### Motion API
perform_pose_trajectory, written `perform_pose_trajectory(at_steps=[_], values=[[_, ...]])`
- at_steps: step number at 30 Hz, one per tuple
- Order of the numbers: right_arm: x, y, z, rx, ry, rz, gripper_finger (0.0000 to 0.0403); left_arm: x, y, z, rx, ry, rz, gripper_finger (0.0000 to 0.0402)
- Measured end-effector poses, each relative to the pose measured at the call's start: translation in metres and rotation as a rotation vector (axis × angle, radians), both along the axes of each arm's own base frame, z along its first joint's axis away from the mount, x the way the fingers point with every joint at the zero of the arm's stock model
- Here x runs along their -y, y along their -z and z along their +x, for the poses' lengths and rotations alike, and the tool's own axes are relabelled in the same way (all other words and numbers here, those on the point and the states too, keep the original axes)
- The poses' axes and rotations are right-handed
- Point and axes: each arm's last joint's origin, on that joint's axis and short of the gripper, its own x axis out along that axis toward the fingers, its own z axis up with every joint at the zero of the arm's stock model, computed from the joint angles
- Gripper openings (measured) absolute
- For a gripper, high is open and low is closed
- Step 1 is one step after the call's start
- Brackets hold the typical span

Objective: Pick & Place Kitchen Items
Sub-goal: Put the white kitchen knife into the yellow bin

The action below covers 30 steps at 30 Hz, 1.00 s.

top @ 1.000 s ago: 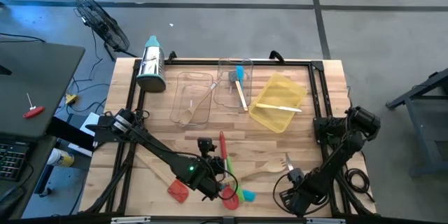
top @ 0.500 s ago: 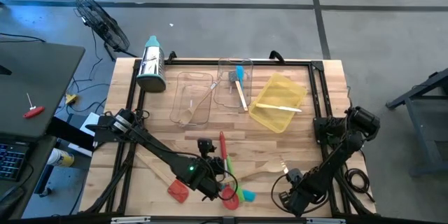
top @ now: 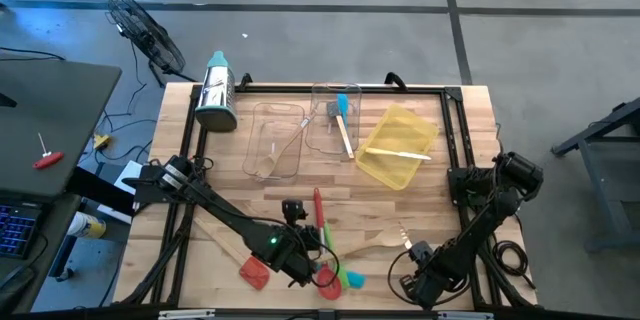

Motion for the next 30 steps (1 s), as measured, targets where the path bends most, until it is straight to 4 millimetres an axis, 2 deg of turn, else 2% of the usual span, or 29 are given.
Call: perform_pose_trajectory(at_steps=[4,7,11,15,26,30], values=[[0.000,-0.012,0.000,0.043,-0.029,0.004,0.0024,0.000,0.000,0.000,-0.001,0.001,-0.001,0.0283],[0.003,-0.021,-0.003,0.005,-0.039,-0.034,0.0024,0.000,0.000,0.000,-0.003,0.003,0.000,0.0283],[-0.001,-0.040,-0.002,-0.004,-0.063,0.018,0.0024,0.000,0.000,0.000,-0.009,0.014,0.006,0.0283],[0.000,-0.057,-0.002,0.007,-0.064,-0.005,0.0024,0.000,0.000,0.000,-0.011,0.017,0.008,0.0283],[0.010,-0.115,-0.007,-0.087,-0.066,-0.186,0.0024,0.000,0.000,0.000,-0.014,0.023,0.012,0.0283],[0.018,-0.136,-0.004,-0.067,-0.085,-0.278,0.0024,0.000,0.000,0.000,-0.013,0.023,0.014,0.0283]])
